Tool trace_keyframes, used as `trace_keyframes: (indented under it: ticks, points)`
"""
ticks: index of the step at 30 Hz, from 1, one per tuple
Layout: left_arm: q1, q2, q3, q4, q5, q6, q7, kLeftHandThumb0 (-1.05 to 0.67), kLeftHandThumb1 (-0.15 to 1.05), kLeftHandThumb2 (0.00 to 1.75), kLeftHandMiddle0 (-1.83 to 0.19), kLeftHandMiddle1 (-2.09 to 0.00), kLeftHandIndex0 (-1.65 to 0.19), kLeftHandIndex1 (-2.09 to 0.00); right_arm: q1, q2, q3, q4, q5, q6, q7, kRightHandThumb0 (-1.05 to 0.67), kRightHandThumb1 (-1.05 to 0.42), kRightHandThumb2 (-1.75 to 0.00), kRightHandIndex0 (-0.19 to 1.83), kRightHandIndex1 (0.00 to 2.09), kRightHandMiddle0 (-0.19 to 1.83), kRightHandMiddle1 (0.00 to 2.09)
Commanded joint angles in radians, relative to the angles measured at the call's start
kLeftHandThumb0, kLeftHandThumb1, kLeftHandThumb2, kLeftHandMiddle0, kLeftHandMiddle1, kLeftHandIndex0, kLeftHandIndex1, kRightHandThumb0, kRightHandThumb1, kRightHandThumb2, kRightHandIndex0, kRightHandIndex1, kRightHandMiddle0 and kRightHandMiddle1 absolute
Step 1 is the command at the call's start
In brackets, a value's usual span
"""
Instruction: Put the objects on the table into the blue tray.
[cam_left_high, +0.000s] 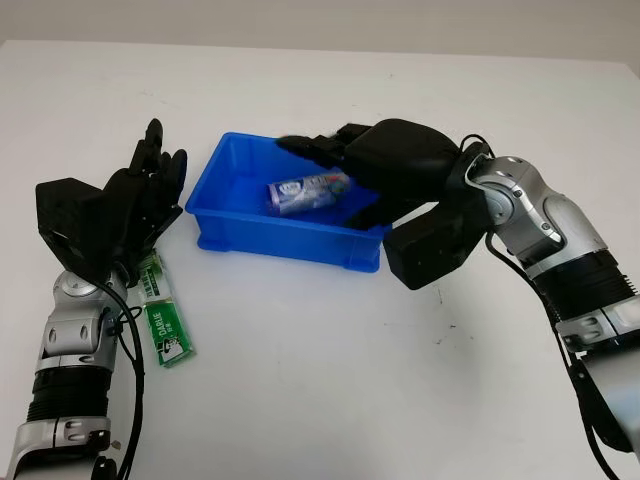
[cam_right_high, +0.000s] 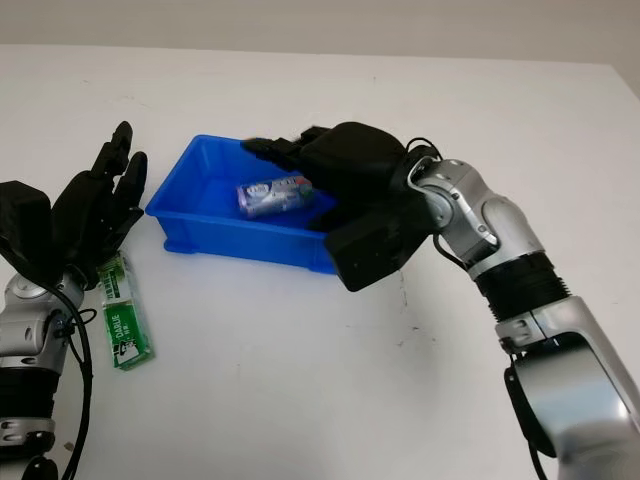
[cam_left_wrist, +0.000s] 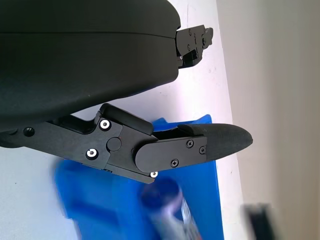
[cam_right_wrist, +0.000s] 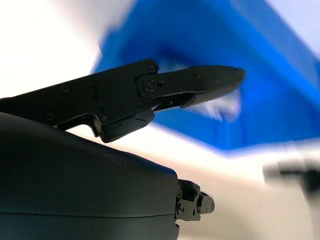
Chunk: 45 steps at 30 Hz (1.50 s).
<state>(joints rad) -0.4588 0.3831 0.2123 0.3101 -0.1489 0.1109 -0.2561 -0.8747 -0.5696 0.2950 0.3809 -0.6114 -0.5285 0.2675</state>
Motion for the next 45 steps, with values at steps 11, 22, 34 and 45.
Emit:
trace_keyframes:
  ticks: [11,22,34,45]
  points:
    - [-0.022,0.007,-0.006,0.04,0.01,-0.024,-0.012,-0.8,1.05,0.56,0.19,0.0,0.19,0.0,0.168,0.106,-0.265,-0.126,0.431,-0.082,-0.15,-0.82,-1.05,-0.58,-0.19,0.0,-0.19,0.0]
    - [-0.034,0.012,0.002,0.052,0.002,-0.019,-0.025,-0.82,1.05,0.53,0.19,0.0,0.19,0.0,0.209,0.18,-0.392,-0.05,0.647,0.224,-0.11,-0.8,-1.05,-0.65,-0.19,0.0,-0.19,0.0]
    - [-0.017,0.041,0.017,0.044,-0.003,-0.033,-0.049,-0.8,1.05,0.55,0.19,0.0,0.19,0.0,0.33,0.214,-0.484,-0.069,0.77,0.631,-0.103,-0.73,-1.05,-0.8,-0.19,0.0,-0.19,0.0]
    - [0.025,0.12,0.003,-0.047,0.033,-0.101,-0.114,-0.79,1.05,0.52,0.19,0.0,0.19,-0.02,0.36,0.241,-0.493,-0.122,0.788,0.664,-0.114,-0.7,-1.05,-0.81,-0.19,0.0,-0.19,0.0]
